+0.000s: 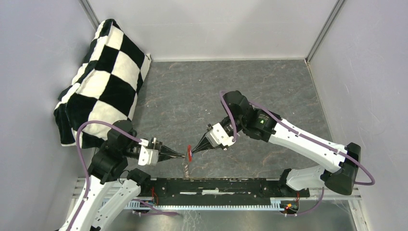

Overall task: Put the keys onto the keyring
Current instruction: Insert the key onto the keyring.

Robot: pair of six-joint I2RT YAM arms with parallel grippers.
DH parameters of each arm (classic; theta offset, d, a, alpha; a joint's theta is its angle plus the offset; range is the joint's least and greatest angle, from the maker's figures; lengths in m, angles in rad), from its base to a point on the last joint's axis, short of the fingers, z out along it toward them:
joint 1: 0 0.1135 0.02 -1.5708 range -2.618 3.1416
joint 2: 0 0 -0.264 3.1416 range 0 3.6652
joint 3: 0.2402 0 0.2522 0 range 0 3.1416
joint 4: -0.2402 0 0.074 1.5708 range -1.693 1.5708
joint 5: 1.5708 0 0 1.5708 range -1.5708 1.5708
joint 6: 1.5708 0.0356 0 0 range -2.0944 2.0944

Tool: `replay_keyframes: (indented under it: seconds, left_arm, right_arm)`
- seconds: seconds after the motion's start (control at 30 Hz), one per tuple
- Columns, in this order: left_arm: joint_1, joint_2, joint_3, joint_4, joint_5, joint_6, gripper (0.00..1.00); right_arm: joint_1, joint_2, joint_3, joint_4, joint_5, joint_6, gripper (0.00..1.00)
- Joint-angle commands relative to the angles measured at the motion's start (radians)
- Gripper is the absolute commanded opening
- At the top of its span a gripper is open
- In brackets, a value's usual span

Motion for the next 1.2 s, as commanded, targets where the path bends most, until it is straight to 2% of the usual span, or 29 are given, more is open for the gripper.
replay_keyframes:
  seconds: [0.0, 1.17]
  left_arm:
    - [-0.002, -0.012, -0.009, 0.084, 0.021, -0.044, 0.02]
    - [-0.001, -0.025, -0.009, 0.06, 0.005, -0.033, 0.02]
  right_arm:
    - [0.019, 0.006, 0.055, -0.019, -0.011, -0.032, 0.0]
    - [0.047, 0.033, 0.098, -0.026, 0.002, -0.016, 0.0]
